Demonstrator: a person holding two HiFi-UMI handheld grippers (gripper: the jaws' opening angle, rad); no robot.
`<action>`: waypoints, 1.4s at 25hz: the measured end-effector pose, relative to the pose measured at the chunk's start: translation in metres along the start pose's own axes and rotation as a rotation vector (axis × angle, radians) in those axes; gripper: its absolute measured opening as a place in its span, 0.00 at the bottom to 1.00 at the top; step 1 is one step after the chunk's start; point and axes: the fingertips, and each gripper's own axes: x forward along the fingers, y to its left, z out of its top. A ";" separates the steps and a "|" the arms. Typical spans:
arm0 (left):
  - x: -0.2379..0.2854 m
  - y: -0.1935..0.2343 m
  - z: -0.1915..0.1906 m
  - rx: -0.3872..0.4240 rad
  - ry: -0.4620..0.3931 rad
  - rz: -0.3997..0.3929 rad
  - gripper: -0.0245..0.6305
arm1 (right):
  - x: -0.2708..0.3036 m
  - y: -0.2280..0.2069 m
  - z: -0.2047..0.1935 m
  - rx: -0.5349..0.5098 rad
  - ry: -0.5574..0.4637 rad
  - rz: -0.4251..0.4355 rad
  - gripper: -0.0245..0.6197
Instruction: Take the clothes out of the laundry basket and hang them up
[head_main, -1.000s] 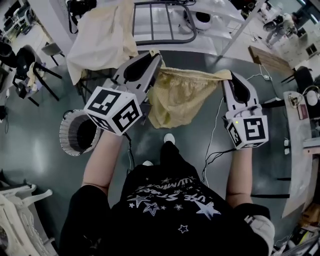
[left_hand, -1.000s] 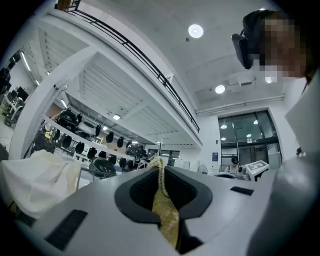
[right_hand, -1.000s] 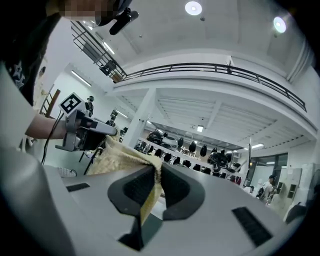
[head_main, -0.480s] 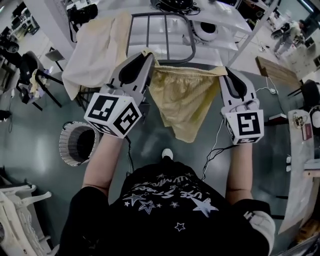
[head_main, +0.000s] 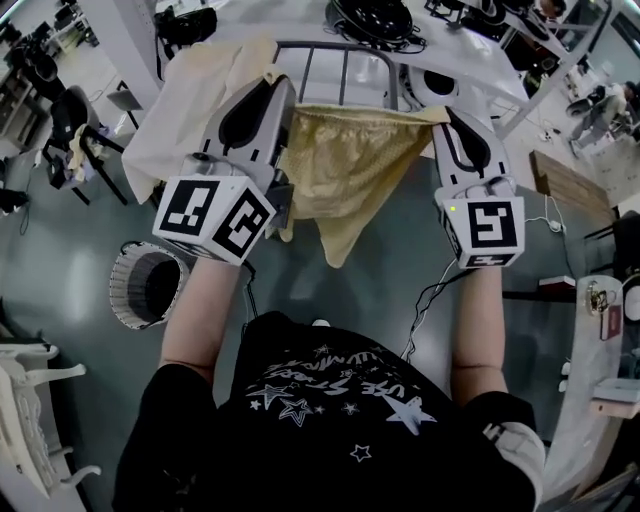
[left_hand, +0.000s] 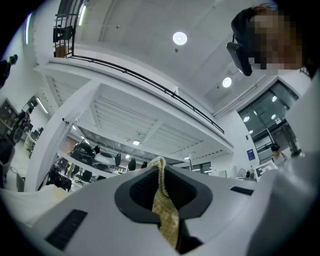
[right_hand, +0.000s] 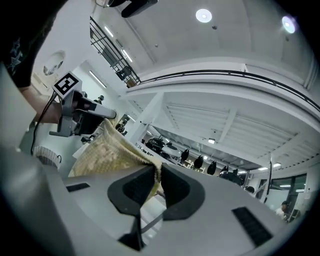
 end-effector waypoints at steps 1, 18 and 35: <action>0.009 0.006 -0.001 0.009 0.006 0.016 0.11 | 0.011 -0.004 -0.001 0.006 0.001 0.004 0.11; 0.182 0.159 -0.090 -0.102 0.138 0.048 0.11 | 0.213 -0.066 -0.065 0.060 0.086 -0.074 0.11; 0.374 0.300 -0.109 -0.021 0.175 0.065 0.11 | 0.429 -0.142 -0.098 0.095 0.138 -0.100 0.11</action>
